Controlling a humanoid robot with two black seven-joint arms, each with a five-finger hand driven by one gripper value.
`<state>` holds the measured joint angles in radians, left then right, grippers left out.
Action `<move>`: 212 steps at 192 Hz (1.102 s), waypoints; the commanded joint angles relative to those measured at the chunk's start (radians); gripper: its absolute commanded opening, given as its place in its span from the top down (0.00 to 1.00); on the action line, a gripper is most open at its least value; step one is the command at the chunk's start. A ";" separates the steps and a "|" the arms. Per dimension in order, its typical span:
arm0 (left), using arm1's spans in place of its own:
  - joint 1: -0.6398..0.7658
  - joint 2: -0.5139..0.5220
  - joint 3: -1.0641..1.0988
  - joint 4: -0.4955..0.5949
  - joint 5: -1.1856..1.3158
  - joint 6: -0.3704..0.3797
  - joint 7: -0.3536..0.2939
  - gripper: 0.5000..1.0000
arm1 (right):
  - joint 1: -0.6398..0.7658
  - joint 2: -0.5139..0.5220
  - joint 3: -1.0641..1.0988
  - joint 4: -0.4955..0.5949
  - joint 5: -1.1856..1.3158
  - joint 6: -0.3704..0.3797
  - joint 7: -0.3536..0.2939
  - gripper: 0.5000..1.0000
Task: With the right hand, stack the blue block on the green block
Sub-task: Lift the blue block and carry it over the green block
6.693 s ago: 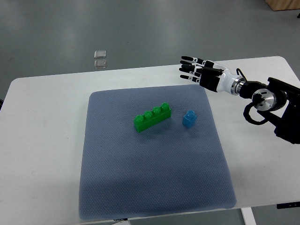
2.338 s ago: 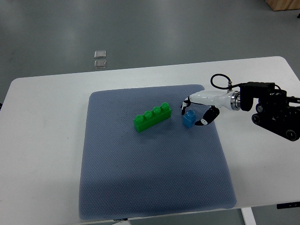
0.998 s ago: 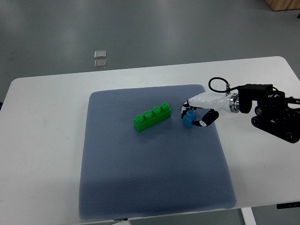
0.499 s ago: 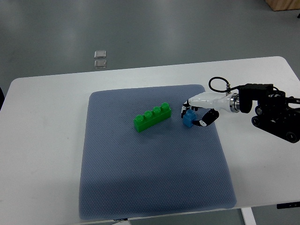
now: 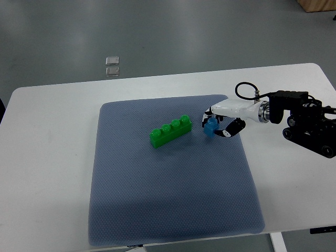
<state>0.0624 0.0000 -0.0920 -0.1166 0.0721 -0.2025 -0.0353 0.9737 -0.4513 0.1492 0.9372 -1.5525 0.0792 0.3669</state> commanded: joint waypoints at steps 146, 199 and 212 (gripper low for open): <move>0.001 0.000 0.000 0.000 0.000 0.000 0.000 0.00 | 0.115 0.117 0.007 0.019 0.017 -0.024 -0.062 1.00; 0.000 0.000 0.000 0.000 0.000 0.000 0.000 0.00 | 0.111 0.125 0.007 0.019 0.017 -0.024 -0.079 1.00; -0.001 0.000 0.000 0.000 0.000 0.000 0.000 0.00 | 0.109 0.135 0.006 0.019 0.015 -0.024 -0.080 1.00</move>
<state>0.0622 0.0000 -0.0920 -0.1166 0.0721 -0.2025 -0.0353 1.0868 -0.3278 0.1569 0.9556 -1.5355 0.0551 0.2914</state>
